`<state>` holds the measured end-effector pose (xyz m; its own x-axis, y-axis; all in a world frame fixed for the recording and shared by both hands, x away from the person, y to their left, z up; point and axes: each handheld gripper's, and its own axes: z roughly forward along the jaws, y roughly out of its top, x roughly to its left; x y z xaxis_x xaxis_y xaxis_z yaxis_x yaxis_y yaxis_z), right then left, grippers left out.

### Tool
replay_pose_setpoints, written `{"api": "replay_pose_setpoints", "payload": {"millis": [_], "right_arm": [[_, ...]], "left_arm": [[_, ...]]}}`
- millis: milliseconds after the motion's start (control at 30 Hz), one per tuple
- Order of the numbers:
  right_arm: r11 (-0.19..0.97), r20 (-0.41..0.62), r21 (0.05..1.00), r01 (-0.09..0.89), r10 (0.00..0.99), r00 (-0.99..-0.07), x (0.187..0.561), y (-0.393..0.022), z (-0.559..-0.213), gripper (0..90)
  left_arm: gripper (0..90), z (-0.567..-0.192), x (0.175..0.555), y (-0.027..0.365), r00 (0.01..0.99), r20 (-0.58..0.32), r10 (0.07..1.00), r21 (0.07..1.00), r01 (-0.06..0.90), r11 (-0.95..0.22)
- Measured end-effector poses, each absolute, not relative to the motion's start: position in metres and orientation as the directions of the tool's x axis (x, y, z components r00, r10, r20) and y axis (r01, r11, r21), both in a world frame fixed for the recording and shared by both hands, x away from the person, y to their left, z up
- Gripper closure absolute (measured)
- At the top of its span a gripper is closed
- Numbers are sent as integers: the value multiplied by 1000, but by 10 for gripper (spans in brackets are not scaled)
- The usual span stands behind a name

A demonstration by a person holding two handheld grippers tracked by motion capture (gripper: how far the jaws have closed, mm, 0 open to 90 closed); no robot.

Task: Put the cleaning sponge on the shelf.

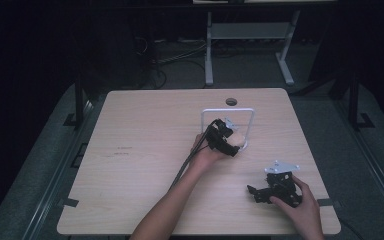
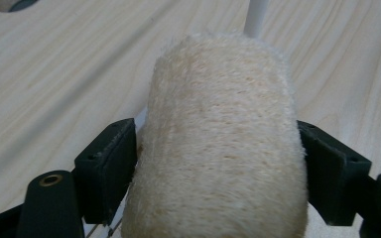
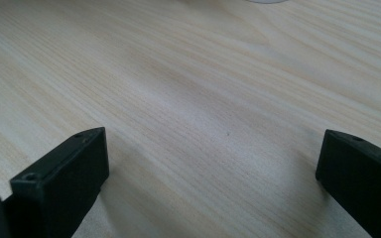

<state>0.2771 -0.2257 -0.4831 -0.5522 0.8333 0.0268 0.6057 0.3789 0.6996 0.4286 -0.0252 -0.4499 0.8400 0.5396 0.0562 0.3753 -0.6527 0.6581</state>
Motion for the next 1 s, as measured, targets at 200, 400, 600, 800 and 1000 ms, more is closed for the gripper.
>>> {"api": "replay_pose_setpoints", "payload": {"millis": [200,400,600,800,1000], "right_arm": [[377,29,701,606,833,-552,277,-226,-483,0],[378,27,700,606,833,-552,277,-226,-483,0],[376,30,701,606,833,-553,277,-226,-483,0],[376,31,701,606,833,-552,277,-226,-483,0],[375,32,699,608,834,-551,277,-225,-483,0]], "left_arm": [[217,-441,424,-23,833,60,551,681,369,-633],[217,-432,420,-20,827,69,557,705,355,-614],[235,-425,414,-17,827,69,558,719,346,-602],[259,-419,408,-13,830,65,554,733,337,-591],[342,-411,403,-3,829,53,556,757,330,-565]]}}
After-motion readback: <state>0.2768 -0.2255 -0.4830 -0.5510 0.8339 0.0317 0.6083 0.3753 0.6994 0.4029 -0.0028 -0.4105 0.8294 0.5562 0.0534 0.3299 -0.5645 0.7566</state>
